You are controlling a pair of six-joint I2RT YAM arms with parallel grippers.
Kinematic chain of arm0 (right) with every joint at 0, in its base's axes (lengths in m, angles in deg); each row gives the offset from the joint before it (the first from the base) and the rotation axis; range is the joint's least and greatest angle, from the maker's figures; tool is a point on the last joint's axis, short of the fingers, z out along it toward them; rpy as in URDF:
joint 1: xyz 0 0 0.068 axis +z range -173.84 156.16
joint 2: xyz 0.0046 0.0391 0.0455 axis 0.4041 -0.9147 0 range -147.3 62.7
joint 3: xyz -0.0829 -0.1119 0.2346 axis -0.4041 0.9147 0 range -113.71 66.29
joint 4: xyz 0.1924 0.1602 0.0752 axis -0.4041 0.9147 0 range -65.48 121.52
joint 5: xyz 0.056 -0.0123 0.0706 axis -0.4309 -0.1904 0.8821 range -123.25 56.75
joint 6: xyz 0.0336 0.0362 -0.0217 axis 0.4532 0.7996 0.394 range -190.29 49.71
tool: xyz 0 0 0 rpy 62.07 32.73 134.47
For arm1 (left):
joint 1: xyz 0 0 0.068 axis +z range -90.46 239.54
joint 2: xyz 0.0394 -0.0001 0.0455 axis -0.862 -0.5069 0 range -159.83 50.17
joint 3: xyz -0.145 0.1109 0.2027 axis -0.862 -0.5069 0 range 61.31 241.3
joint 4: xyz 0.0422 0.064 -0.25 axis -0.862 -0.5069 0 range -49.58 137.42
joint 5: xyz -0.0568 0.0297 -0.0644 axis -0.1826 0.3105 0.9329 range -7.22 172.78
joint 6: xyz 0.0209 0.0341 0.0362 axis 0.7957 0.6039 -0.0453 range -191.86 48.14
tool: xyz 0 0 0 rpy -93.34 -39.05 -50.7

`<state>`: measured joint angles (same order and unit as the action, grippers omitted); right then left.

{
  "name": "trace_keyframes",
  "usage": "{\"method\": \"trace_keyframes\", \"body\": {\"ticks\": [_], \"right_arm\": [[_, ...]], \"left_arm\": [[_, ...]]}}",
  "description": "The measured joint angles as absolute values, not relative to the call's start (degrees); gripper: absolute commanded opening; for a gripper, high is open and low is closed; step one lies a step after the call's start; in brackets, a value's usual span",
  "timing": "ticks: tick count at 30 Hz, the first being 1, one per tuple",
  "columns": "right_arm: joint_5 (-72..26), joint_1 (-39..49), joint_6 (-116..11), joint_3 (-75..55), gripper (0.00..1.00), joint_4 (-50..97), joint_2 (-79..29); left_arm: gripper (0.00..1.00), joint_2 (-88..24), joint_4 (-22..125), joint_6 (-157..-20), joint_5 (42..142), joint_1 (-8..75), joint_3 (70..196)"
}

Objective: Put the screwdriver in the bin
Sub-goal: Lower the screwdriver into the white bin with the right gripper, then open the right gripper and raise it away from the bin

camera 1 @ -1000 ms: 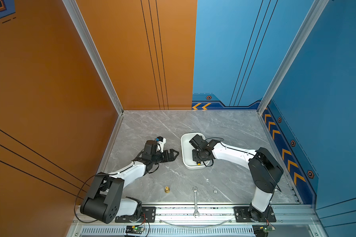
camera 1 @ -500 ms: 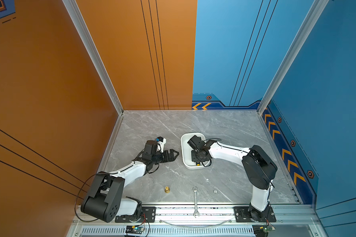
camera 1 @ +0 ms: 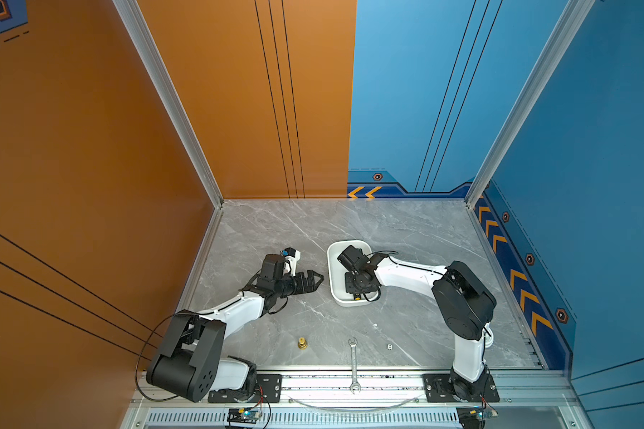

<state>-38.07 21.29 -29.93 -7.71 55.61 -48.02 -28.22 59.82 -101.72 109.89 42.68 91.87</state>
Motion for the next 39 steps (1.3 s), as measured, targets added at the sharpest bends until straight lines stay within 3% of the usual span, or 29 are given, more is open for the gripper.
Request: {"method": "trace_keyframes", "body": {"ticks": [16,22,27,33,39], "right_arm": [[-38.0,21.29,-29.73,-8.34,0.51,55.63,-47.99],[-37.87,21.29,-29.93,-8.41,0.55,55.83,-46.46],[-37.85,21.29,-30.52,-8.41,0.63,57.55,-40.02],[-37.89,20.83,-36.79,-6.48,0.64,58.63,-28.37],[-38.77,13.13,-44.68,2.3,0.64,58.23,-14.38]], "left_arm": [[0.98,-28.27,59.56,-101.7,109.89,42.68,91.89],[0.98,-27.7,57.03,-101.18,109.83,42.68,92.79],[0.98,-25.84,54.38,-99.8,108.82,42.68,94.67],[0.98,-22.26,50.16,-97.64,105.94,42.68,96.46],[0.98,-18.56,46.56,-94.47,101.59,42.79,97.03]]}}
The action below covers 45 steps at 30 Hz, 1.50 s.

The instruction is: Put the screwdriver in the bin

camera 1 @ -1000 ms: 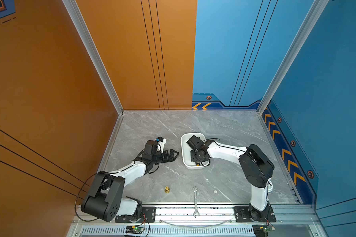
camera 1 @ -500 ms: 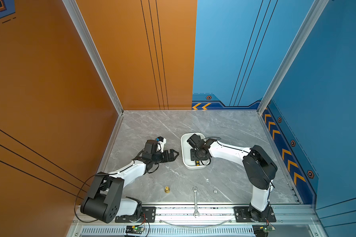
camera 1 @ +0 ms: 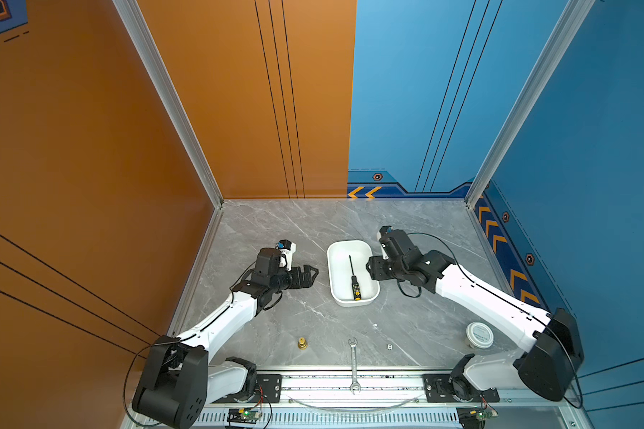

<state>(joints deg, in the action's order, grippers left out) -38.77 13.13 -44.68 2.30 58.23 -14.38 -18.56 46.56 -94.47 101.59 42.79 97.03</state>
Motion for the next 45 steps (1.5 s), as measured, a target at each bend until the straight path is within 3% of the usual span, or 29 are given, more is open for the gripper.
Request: {"method": "trace_keyframes", "body": {"ticks": [9,15,22,28,45], "right_arm": [[-40.84,-5.73,-51.52,21.01,0.67,51.43,6.52],[-43.8,-10.56,-56.57,33.19,0.7,39.83,16.4],[-47.88,-13.42,-62.04,46.41,0.71,22.19,19.39],[-48.71,-16.75,-65.36,56.03,0.72,1.84,12.61],[-45.48,-20.53,-65.93,56.22,0.71,-34.33,-17.22]], "left_arm": [[0.98,-10.98,44.0,-89.13,94.03,45.17,96.88],[0.98,-4.68,48.37,-84.57,87.86,47.79,91.89],[0.98,-2.24,61.9,-80.0,83.73,52.19,81.62],[0.98,-5.08,71.95,-74.93,82.94,54.11,77.42],[0.98,-28.42,96.78,-69.62,84.69,57.28,76.18]]}}
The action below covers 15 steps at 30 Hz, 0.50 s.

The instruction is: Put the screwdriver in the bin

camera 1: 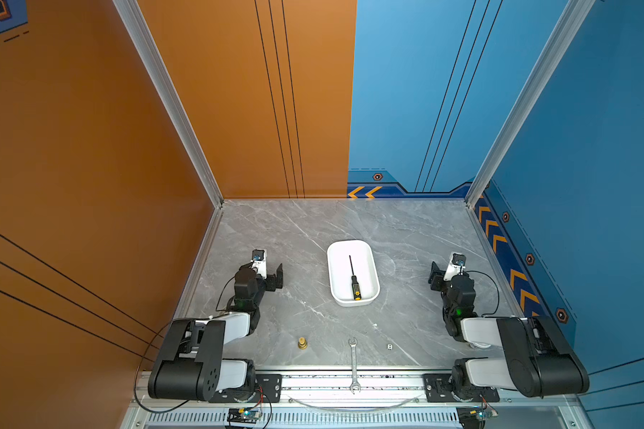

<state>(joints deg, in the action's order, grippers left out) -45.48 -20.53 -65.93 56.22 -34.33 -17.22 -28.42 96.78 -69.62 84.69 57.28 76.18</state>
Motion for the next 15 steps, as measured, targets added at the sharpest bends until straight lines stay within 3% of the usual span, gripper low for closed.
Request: {"method": "trace_keyframes", "body": {"ticks": [6,15], "right_arm": [[-45.19,-20.55,-66.06,56.0,0.71,-41.46,-24.89],[-43.82,-21.4,-66.04,50.28,0.72,-38.59,-26.47]], "left_arm": [[0.98,-38.65,105.9,-68.46,85.17,57.41,76.59],[0.98,-39.52,103.71,-69.77,86.03,60.54,81.97]]}}
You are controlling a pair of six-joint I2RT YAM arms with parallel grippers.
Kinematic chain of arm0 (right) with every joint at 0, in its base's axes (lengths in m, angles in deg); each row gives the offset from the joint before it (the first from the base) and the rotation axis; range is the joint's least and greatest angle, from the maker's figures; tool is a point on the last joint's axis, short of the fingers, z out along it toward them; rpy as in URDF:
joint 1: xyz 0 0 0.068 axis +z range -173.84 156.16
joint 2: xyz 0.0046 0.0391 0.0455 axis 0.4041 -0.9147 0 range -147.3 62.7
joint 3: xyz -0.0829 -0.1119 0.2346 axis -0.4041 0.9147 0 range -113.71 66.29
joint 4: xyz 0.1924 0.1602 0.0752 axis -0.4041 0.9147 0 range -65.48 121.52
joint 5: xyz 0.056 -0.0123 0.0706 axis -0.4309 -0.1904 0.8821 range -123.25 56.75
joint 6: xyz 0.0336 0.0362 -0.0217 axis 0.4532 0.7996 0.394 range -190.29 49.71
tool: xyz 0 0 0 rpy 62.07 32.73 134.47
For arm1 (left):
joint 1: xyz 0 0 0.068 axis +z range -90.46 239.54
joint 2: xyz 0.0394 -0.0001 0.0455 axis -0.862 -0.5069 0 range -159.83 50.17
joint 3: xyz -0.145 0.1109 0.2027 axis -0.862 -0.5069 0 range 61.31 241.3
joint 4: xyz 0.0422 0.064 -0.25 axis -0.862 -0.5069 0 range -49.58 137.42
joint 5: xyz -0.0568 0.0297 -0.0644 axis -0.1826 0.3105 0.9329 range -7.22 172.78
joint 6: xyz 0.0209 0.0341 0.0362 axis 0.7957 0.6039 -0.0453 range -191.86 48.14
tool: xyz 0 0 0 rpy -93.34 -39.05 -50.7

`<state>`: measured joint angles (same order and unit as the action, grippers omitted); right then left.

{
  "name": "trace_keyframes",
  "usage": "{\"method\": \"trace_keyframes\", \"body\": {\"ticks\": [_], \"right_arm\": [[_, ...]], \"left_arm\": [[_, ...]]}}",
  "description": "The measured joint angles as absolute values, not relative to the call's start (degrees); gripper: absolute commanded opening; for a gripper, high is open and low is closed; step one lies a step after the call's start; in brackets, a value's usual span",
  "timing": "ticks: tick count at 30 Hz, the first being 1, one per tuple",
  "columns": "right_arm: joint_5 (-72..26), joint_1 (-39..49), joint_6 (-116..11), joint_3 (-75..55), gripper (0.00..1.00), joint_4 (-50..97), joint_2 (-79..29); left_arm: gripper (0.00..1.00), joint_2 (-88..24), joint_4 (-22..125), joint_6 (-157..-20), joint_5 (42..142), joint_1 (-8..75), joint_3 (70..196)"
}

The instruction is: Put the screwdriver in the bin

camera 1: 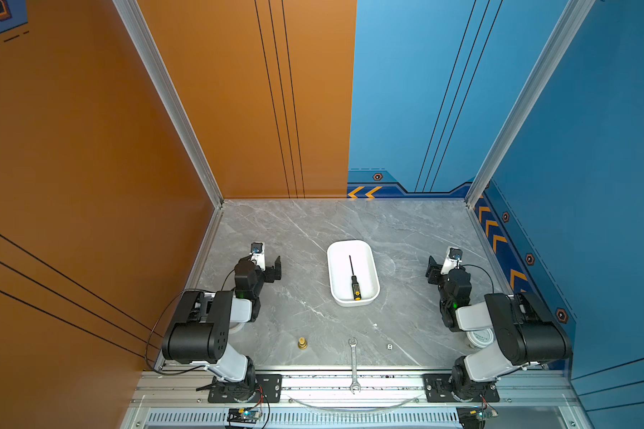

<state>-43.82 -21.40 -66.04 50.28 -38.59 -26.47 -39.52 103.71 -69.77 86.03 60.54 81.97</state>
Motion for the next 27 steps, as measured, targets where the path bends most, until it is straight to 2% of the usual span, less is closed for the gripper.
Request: {"method": "trace_keyframes", "body": {"ticks": [5,6,27], "right_arm": [[-42.07,-21.99,-65.97,45.32,0.89,-32.78,-26.44],[-41.98,-21.99,-65.84,45.25,1.0,-32.04,-26.44],[-41.59,-21.97,-66.08,45.25,1.0,-28.39,-26.44]], "left_arm": [[0.98,-39.52,102.66,-70.4,86.0,61.13,82.23],[0.98,-39.52,102.53,-70.4,86.0,61.02,82.23],[0.98,-39.52,101.83,-70.4,85.98,61.0,82.23]]}}
